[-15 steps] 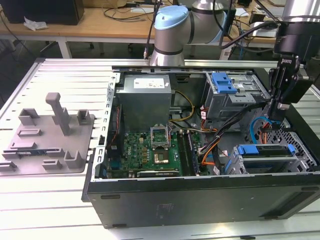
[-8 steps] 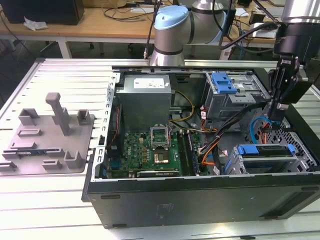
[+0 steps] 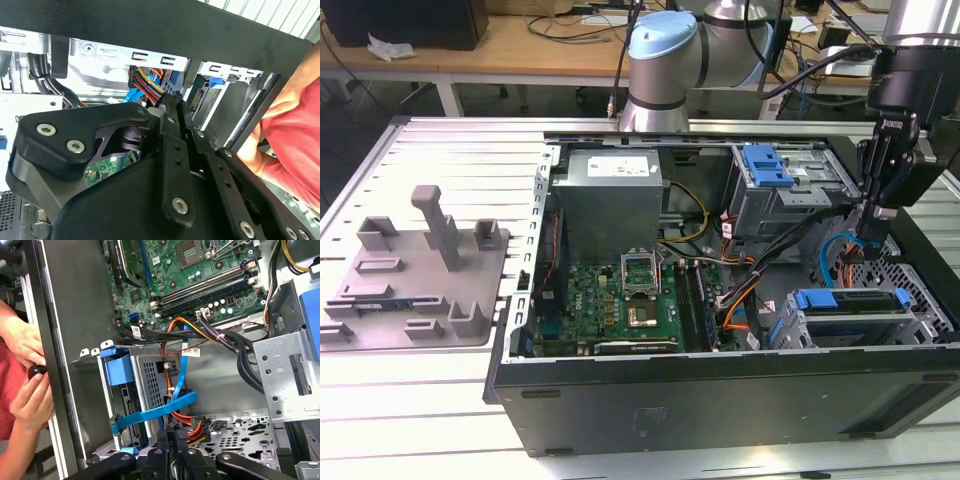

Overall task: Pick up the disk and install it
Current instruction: 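Insert the first disk wire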

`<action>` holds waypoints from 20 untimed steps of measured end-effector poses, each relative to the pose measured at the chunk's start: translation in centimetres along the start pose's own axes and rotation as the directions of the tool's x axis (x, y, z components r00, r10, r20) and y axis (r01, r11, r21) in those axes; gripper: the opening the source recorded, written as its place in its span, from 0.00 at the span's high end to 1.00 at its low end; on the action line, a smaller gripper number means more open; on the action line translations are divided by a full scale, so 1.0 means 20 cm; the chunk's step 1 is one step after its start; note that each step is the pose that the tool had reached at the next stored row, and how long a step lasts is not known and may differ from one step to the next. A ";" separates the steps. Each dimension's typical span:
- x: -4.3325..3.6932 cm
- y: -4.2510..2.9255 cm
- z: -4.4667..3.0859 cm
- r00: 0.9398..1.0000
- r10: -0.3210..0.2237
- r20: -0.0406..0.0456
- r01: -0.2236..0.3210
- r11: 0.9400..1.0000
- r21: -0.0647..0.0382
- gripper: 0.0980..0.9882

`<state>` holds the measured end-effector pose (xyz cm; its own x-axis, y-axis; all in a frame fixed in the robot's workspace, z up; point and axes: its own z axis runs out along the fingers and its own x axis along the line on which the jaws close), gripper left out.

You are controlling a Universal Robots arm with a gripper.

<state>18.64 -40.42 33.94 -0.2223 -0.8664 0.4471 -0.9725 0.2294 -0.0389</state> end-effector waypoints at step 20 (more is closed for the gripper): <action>0.188 -0.055 -0.005 0.992 -0.007 0.130 0.011 1.000 -0.029 0.93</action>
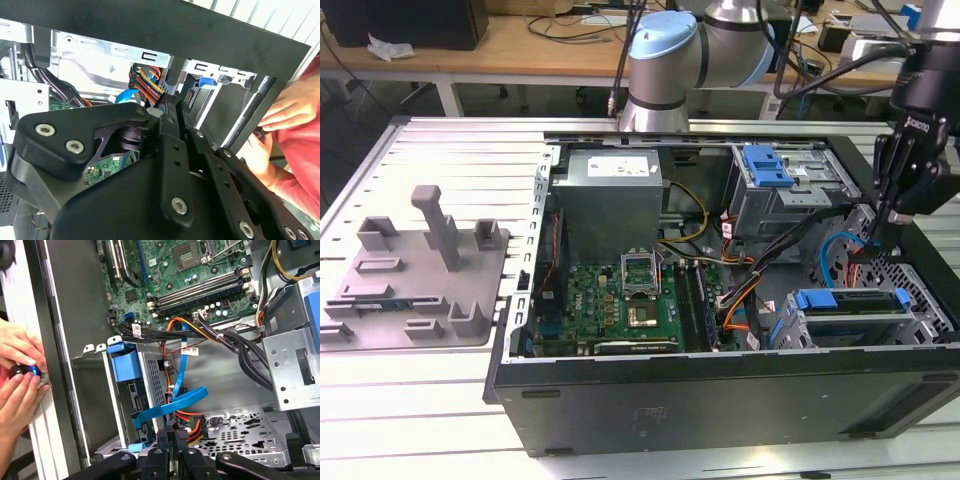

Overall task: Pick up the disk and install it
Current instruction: 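Insert the first disk wire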

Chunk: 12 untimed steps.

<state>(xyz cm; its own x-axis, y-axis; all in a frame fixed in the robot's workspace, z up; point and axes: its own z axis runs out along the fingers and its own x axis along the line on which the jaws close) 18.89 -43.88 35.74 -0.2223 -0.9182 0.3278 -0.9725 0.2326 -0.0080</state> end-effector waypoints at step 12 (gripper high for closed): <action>0.144 -0.020 0.015 0.997 -0.005 0.081 0.006 1.000 -0.016 0.93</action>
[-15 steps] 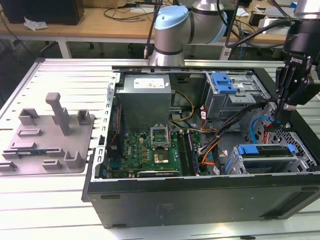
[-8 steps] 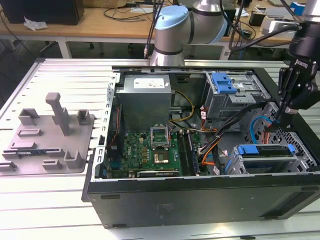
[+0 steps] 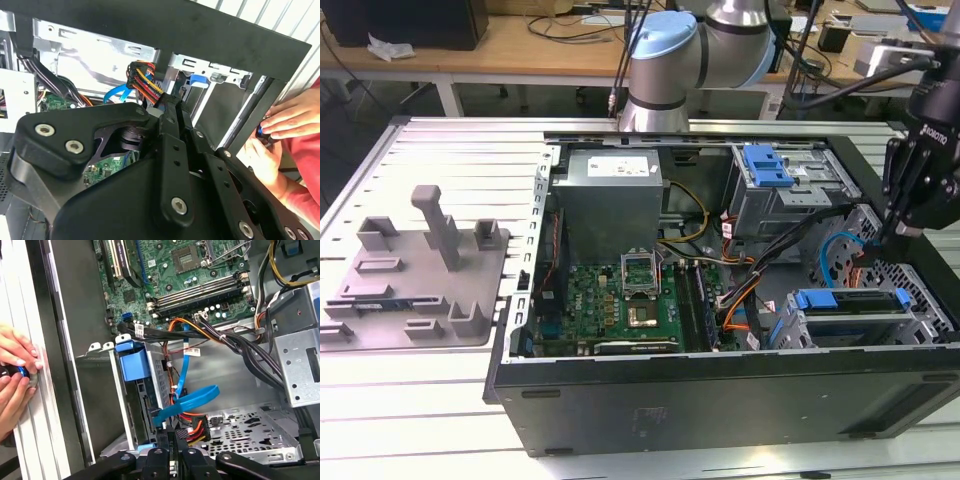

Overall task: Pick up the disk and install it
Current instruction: 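Insert the first disk wire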

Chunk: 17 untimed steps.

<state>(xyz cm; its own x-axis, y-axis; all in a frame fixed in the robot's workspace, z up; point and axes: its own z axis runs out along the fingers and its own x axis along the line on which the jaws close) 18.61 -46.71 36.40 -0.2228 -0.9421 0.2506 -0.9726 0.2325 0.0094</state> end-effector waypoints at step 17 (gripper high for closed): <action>0.075 0.067 0.016 0.994 -0.085 0.065 0.083 0.996 0.032 0.93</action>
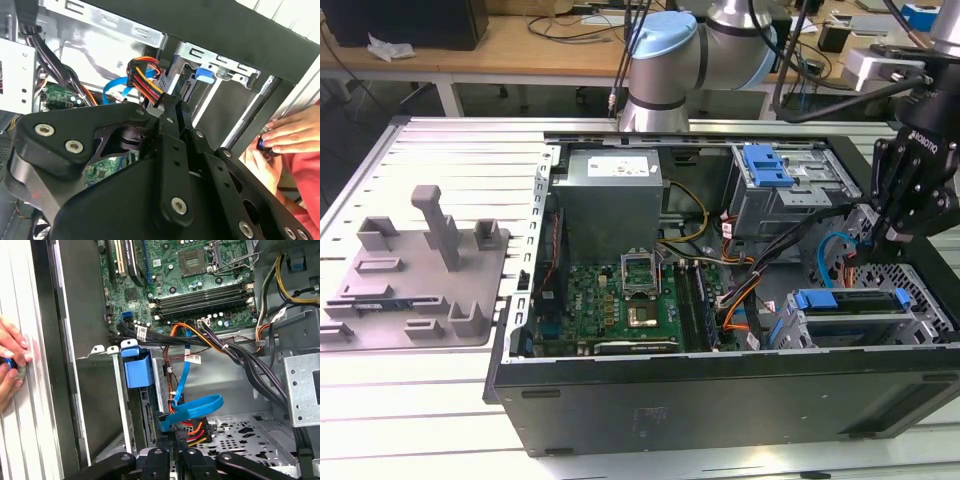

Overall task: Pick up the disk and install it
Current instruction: 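Insert the first disk wire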

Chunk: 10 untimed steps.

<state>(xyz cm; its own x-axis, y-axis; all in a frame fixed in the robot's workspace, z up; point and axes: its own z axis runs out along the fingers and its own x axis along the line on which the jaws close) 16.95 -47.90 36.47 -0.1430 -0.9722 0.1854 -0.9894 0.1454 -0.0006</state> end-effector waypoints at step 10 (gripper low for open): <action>0.087 -0.003 0.015 0.999 -0.026 0.039 0.026 1.000 0.005 0.93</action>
<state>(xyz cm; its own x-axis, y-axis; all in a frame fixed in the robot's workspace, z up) 16.75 -49.66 36.50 -0.1183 -0.9820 0.1471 -0.9928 0.1195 -0.0008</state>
